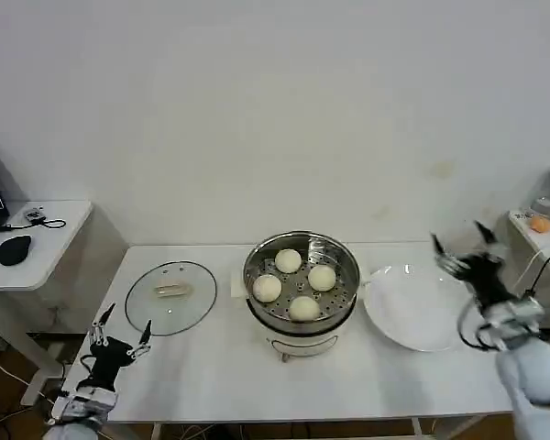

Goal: Take steamed baozi put them in steamer then cover it.

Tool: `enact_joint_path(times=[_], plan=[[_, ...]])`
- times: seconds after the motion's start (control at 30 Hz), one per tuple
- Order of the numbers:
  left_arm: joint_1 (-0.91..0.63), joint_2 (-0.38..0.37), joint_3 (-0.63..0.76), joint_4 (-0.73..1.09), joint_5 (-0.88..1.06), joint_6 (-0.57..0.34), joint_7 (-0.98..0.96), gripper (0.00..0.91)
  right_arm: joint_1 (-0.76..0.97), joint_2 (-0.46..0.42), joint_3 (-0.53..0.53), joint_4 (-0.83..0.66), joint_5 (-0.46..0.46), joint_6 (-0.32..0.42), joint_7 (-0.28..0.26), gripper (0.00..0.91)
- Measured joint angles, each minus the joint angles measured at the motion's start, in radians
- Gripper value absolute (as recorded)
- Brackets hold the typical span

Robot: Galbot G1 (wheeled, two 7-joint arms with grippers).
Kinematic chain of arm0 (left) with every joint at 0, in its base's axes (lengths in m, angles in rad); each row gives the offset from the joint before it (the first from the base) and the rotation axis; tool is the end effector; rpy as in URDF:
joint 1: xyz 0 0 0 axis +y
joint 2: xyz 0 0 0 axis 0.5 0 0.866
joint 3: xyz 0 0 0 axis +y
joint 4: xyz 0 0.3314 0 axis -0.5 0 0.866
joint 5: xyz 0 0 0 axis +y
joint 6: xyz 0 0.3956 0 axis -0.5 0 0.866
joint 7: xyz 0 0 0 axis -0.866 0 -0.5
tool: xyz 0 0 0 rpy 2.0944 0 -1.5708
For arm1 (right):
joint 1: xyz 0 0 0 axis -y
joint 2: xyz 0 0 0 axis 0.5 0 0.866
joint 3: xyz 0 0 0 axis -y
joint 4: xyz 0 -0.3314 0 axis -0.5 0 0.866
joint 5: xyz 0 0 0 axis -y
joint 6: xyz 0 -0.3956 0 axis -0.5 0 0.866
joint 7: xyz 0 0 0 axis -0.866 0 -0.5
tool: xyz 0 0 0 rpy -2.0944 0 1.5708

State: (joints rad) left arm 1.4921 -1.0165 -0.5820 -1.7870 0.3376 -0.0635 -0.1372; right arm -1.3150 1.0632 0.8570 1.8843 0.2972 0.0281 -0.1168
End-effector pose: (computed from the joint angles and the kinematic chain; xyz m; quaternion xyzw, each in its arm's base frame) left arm 0.2631 0.1489 -0.3445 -0.0300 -0.9041 -0.4251 0.0323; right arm 0.3103 -0.2094 -0.2128 0.0131 0.9861 -0.1449 0.0805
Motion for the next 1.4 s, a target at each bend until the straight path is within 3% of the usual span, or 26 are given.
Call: enact_joint_path(times=[0.23,0.47,0.83,1.4], plan=[[-0.138,0.027,0.088,0.128,0.313,0.005,-0.021,0.907,-0.151,0.072,0.124,0.052,-0.001,0.024,0.007,0.907],[-0.308,0.019,0.204,0.297,0.473,-0.003,-0.037,0.907,-0.249,0.137,0.205,0.106,0.008,0.039,0.009,0.907],[-0.529,0.002,0.32,0.531,0.582,-0.012,-0.064,0.907,-0.338,0.201,0.273,0.146,0.014,0.062,0.009,0.907],[-0.699,-0.034,0.39,0.736,0.654,-0.021,-0.074,0.907,-0.4,0.248,0.307,0.16,0.012,0.087,0.002,0.907]])
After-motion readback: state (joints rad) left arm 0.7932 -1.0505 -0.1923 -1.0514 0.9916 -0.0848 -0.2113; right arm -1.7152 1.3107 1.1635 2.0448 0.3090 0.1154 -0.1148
